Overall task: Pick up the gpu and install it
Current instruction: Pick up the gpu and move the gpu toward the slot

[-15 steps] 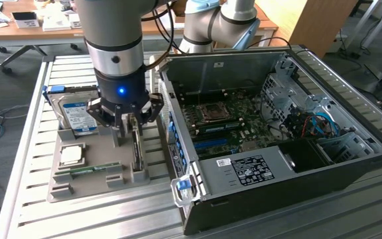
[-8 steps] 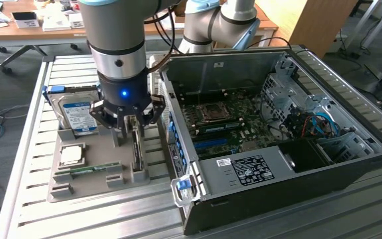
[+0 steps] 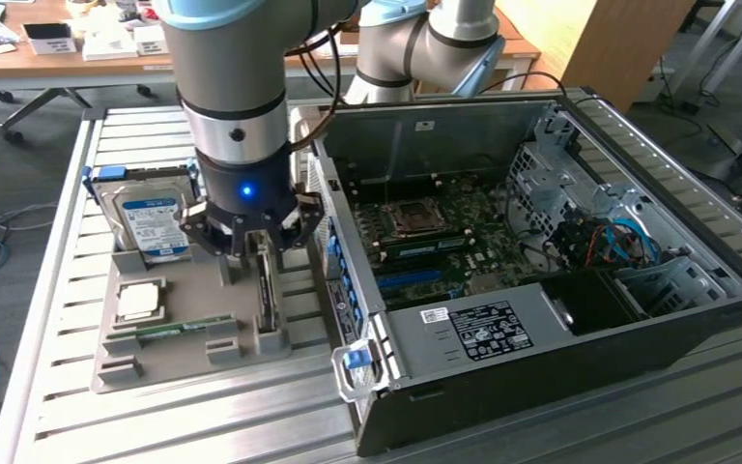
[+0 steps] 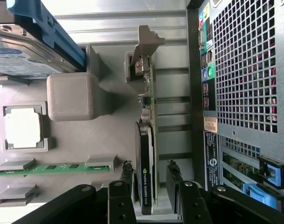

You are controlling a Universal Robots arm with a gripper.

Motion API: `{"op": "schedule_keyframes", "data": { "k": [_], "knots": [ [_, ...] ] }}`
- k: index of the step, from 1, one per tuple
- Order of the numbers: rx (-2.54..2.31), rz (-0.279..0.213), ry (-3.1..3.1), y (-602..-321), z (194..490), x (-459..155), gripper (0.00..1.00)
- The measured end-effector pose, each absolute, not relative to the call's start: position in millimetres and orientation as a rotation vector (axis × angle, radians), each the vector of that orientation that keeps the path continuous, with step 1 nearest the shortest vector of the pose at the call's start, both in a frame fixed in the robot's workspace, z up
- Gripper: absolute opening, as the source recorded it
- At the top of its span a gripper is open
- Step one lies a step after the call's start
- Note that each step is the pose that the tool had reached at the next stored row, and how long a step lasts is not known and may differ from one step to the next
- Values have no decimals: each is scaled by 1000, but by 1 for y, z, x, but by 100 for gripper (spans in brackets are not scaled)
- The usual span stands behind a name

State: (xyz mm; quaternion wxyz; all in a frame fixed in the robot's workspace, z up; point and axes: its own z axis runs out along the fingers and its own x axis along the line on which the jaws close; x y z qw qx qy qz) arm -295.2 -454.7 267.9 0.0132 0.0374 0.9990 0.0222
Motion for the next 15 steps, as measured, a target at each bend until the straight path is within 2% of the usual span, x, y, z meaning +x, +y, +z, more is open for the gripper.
{"op": "schedule_keyframes", "data": {
  "k": [15],
  "knots": [
    [117, 69, 3118, -454, 250, -294, 43]
  ]
}}
